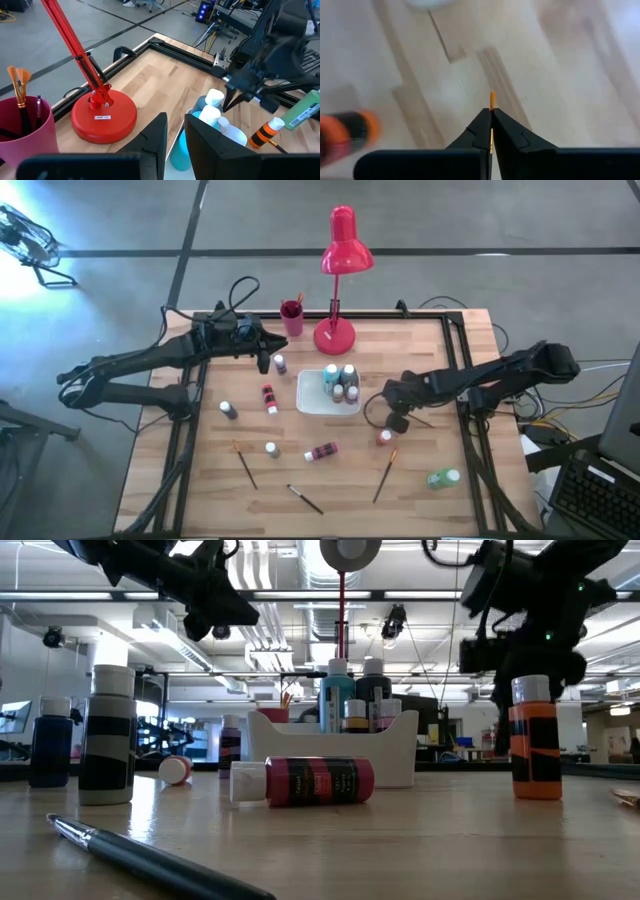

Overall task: Pick & Place Paint Supplies
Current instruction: Put the gold paint brush into the red cup

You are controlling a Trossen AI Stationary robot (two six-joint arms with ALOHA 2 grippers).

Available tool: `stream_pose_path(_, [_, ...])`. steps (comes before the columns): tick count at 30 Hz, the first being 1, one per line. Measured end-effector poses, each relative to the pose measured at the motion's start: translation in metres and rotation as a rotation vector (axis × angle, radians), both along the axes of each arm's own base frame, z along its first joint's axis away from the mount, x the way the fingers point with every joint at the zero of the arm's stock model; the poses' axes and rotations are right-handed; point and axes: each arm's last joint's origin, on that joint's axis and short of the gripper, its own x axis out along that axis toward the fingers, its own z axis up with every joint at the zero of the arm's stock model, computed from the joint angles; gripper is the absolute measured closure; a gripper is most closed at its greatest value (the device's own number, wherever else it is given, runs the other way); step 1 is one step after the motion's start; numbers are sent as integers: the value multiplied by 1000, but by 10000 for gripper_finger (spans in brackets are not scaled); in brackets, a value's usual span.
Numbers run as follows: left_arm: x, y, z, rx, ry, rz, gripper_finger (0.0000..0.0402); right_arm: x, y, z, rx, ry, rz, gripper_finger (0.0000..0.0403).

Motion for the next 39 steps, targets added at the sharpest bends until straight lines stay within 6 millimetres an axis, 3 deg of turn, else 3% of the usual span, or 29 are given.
stream_pose_path(14, [0, 0, 0, 24, 7, -7, 330, -30, -2, 81, -70, -432, 61, 394])
stream_pose_path(24, [5, -1, -4, 90, 31, -46, 330, -28, -1, 141, -212, -935, 189, 394])
stream_pose_path(31, [29, -13, -9, 235, -37, -187, 314, -18, 2, 158, -268, -1143, 295, 394])
stream_pose_path(39, [65, -15, -18, 311, -176, -228, 224, 1, 5, 163, -316, -1268, 387, 394])
